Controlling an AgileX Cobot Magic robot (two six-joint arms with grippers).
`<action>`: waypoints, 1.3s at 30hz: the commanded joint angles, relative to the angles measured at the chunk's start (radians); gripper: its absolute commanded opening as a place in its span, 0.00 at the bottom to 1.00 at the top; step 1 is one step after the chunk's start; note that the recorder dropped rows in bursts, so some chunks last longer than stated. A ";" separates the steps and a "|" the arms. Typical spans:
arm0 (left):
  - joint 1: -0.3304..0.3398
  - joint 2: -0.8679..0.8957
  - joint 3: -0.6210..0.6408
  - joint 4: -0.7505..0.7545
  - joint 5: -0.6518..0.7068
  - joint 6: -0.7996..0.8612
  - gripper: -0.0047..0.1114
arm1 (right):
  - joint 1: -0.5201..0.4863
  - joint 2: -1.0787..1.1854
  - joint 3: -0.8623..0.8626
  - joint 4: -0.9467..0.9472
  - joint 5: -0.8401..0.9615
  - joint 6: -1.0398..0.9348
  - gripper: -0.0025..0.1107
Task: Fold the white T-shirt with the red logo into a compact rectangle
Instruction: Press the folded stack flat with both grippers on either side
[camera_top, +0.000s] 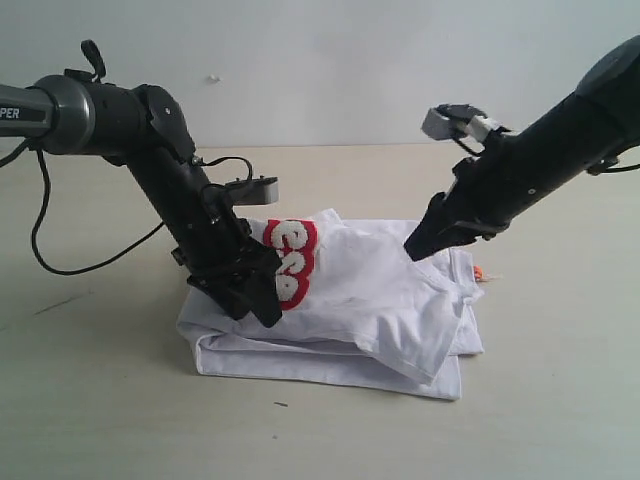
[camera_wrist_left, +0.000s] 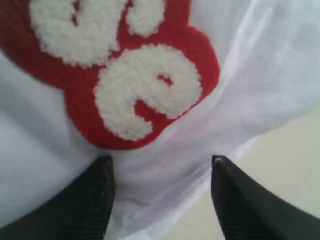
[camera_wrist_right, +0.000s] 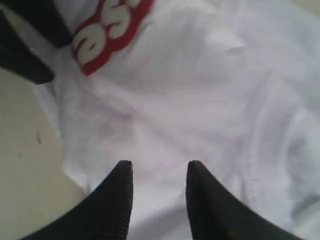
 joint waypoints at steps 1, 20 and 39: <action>0.006 0.004 0.011 0.016 0.001 -0.010 0.54 | 0.078 0.044 0.000 -0.081 0.052 -0.035 0.34; 0.019 -0.158 0.009 0.047 0.036 -0.005 0.54 | 0.150 -0.006 -0.002 -0.438 -0.083 0.304 0.34; 0.019 -0.115 0.176 0.165 0.032 0.019 0.36 | 0.150 -0.042 -0.002 -0.135 0.041 0.085 0.34</action>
